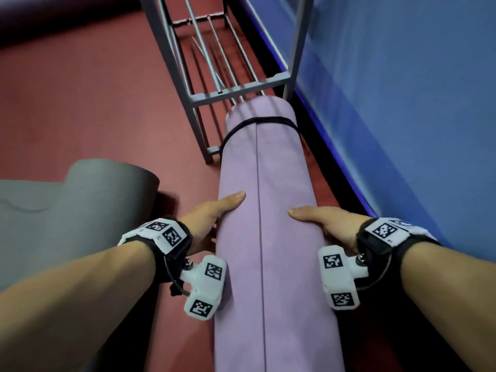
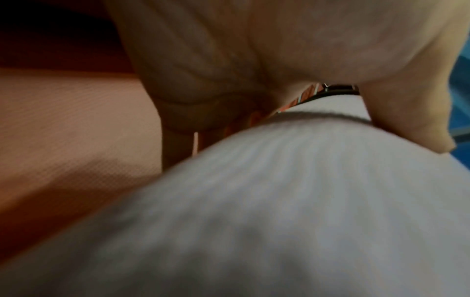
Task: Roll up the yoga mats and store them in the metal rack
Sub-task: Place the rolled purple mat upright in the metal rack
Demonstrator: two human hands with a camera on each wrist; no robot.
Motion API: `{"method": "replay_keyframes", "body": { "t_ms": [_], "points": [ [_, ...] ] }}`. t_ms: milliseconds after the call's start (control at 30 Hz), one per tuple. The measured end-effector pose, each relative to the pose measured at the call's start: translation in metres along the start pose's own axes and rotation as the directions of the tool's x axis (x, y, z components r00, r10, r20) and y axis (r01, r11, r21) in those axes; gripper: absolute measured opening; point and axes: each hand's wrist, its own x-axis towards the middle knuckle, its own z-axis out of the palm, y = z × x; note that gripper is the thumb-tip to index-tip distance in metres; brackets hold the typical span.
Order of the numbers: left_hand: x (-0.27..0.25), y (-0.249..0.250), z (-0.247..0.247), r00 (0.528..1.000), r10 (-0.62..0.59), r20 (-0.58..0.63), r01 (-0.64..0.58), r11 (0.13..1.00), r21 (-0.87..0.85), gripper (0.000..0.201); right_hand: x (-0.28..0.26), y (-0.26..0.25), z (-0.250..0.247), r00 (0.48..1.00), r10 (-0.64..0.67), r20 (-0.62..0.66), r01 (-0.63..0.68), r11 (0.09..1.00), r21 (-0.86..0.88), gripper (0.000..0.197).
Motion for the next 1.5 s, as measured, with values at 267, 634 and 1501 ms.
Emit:
{"method": "replay_keyframes", "body": {
  "t_ms": [267,634,1501],
  "points": [
    [0.004,0.0,-0.007,0.999,0.053,-0.005,-0.053,0.998,0.023,0.082,0.028,-0.007,-0.009,0.993,0.104,-0.062,-0.114,0.974,-0.198,0.107],
    [0.006,-0.003,-0.012,1.0,-0.023,0.021,0.024,0.997,-0.067,0.102,0.031,-0.019,0.001,1.0,-0.026,-0.008,0.024,0.989,-0.144,0.112],
    [0.019,0.037,-0.014,0.987,0.078,-0.139,-0.089,0.993,-0.072,0.089,0.049,-0.091,0.01,0.958,-0.243,-0.154,0.249,0.968,0.019,0.062]
  ]
}}
